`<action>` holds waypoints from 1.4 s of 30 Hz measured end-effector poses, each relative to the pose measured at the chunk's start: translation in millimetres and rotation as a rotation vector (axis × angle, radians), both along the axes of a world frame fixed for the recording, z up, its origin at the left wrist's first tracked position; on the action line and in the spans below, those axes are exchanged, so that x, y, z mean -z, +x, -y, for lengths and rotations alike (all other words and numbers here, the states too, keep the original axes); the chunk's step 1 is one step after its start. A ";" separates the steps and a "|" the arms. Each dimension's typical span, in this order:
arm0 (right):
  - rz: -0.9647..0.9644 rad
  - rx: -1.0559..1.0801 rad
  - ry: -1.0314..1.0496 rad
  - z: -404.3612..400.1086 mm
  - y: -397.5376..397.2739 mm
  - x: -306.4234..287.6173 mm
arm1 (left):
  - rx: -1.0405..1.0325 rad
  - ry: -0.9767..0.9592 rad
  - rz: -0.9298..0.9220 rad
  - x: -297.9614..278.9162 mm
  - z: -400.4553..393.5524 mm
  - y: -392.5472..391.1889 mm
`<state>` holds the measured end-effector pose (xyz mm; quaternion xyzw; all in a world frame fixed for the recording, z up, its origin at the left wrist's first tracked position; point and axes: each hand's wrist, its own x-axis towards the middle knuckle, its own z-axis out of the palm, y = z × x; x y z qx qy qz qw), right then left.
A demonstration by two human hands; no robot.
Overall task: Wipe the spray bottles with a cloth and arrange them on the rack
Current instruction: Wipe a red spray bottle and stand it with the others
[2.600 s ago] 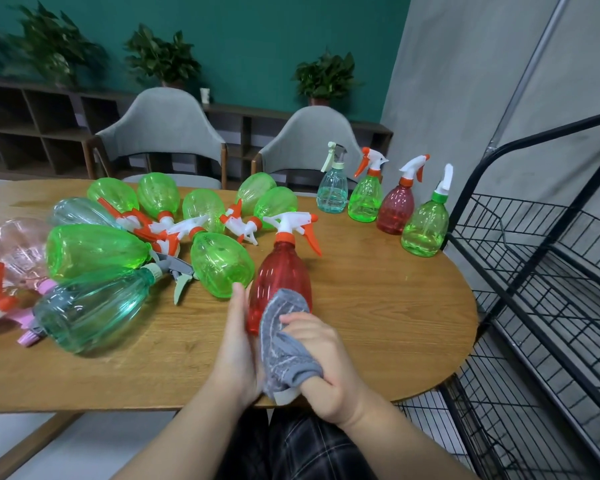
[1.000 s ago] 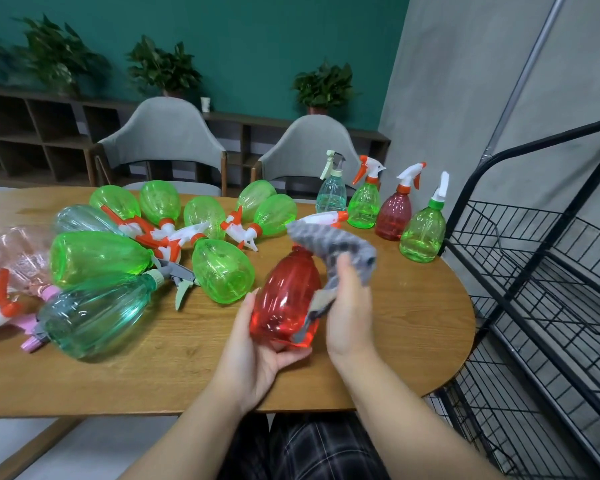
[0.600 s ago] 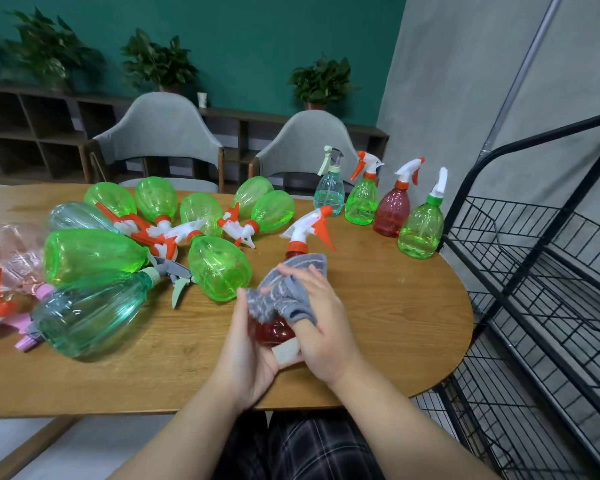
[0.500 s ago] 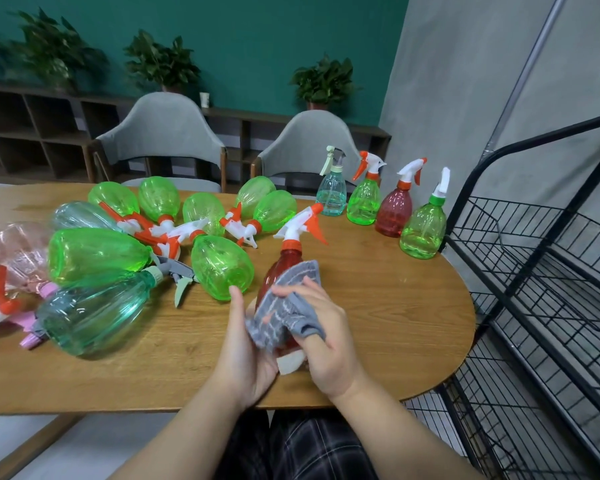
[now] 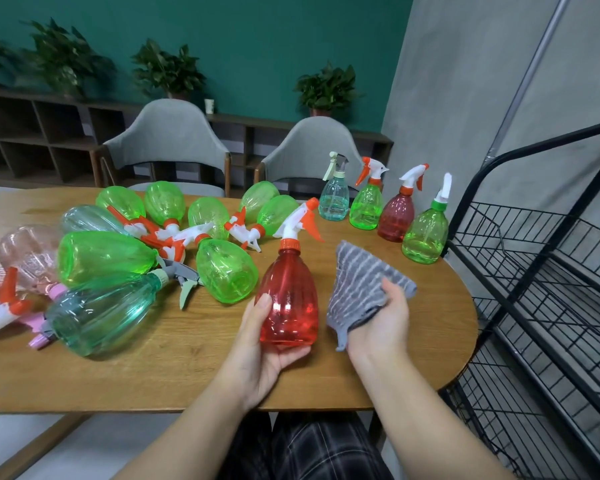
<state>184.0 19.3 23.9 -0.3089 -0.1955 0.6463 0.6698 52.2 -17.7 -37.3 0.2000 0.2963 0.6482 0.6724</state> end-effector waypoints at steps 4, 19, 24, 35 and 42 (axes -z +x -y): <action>0.506 -0.178 0.267 -0.9 -14.5 -3.9 | 0.011 0.000 -0.026 0.7 0.2 0.9; 1.112 -0.174 0.978 1.9 -12.1 35.0 | 0.059 0.021 0.019 -8.2 1.0 3.4; 0.935 -0.209 0.959 11.4 -10.7 41.8 | 0.059 -0.011 0.033 -5.5 1.7 0.6; 0.093 -0.065 0.037 -3.0 -6.3 -3.1 | 0.018 -0.005 0.066 -1.7 -0.2 -2.4; 0.922 -0.191 0.514 -3.3 -28.3 -0.9 | 0.061 0.051 0.021 -7.3 3.8 1.2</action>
